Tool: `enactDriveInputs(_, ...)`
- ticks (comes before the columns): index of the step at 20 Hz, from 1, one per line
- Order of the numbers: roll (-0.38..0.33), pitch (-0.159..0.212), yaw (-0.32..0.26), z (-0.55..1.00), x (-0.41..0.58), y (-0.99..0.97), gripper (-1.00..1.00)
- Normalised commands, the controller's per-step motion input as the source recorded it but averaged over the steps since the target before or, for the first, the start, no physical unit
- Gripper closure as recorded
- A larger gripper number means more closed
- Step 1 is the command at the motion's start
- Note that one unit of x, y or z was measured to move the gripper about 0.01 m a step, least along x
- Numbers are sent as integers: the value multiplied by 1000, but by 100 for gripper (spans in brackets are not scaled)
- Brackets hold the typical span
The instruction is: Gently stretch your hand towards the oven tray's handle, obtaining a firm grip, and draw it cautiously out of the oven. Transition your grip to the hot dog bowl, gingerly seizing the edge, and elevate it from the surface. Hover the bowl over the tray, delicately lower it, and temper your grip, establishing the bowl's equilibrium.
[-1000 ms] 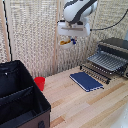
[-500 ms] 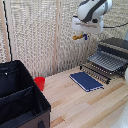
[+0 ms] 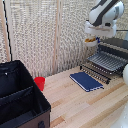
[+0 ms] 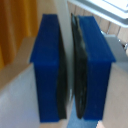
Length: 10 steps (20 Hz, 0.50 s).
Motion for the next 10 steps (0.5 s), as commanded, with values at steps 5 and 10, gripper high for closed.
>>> enactDriveInputs(5,0,0,-149,-271,-235,-438,100)
enactDriveInputs(10,-13,2,-171,-338,-94,-331,100)
